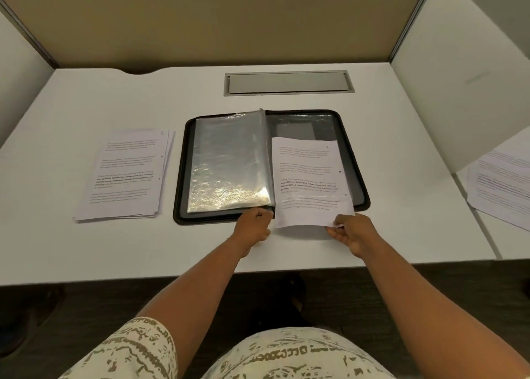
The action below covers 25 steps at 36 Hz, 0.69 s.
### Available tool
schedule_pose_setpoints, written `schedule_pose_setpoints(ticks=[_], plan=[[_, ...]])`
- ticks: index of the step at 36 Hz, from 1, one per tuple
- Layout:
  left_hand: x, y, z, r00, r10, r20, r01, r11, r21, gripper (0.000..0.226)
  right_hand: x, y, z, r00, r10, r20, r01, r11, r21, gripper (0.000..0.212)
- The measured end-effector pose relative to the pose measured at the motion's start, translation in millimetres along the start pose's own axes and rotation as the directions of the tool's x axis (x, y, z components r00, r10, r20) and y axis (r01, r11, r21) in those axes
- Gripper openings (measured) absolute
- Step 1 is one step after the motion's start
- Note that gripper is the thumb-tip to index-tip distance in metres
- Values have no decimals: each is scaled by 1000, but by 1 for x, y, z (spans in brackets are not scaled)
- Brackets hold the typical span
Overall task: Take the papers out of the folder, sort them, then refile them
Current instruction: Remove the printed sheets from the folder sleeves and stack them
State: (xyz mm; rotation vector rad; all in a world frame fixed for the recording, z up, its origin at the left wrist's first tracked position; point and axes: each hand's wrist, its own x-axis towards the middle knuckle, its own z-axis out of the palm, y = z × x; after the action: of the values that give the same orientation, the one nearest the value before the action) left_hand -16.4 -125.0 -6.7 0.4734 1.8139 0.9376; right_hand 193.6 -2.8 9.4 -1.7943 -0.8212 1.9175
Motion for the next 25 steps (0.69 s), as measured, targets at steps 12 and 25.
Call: schedule_pose_setpoints(ticks=[12,25], plan=[[-15,-7,16,997,-72,0,71,989,-132,18,-35,28,-35,995,67,71,-56,989,-140,36],[-45,-34,25,993,-67,95,69,997,-20,14,-43,13,-66,990,106,91,-97,991,-90,19]])
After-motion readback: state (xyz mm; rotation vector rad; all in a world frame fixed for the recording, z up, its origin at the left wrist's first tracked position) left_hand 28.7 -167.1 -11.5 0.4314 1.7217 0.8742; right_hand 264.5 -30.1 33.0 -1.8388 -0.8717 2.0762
